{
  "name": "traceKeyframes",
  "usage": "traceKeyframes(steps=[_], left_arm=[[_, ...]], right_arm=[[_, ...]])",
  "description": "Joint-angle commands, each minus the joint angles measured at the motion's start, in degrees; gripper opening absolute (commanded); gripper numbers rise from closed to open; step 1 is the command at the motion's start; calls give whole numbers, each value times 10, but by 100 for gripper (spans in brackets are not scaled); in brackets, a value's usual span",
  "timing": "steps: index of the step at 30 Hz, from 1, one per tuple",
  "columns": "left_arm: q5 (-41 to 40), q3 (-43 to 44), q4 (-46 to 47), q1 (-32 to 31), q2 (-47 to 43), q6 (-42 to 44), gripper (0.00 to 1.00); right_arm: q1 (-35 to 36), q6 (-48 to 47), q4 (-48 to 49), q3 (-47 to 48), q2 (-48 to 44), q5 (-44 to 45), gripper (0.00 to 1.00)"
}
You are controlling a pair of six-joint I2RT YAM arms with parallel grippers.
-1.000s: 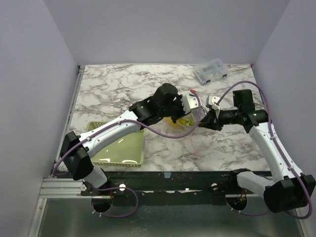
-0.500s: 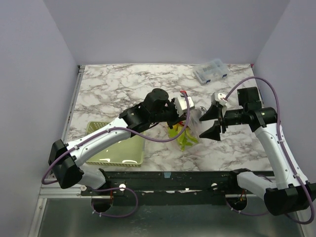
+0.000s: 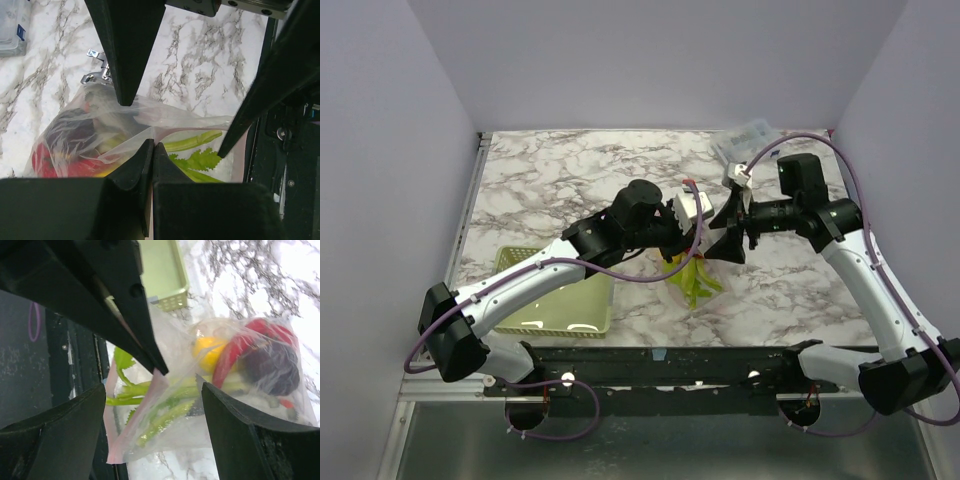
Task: Open the zip-top bag and remove the fake food
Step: Open the zipper of the food storage bag at the center of the board.
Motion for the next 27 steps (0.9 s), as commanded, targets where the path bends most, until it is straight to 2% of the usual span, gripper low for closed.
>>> traceKeyframes(steps=[1, 5, 11, 21, 27], left_arm=[[7, 10, 8, -3, -2, -29, 0], [6, 8, 12, -3, -3, -36, 0], [4, 9, 12, -3, -1, -64, 0], [1, 19, 3, -3, -1, -69, 0], [1, 22, -3, -3, -1, -68, 0]], right_arm=[[8, -1, 10, 18, 9, 56, 80], [19, -4, 20, 6, 6, 73, 79], [36, -2, 31, -9, 11, 74, 70], [47, -2, 40, -27, 11, 115, 63], [48, 4, 47, -27, 15, 125, 52]])
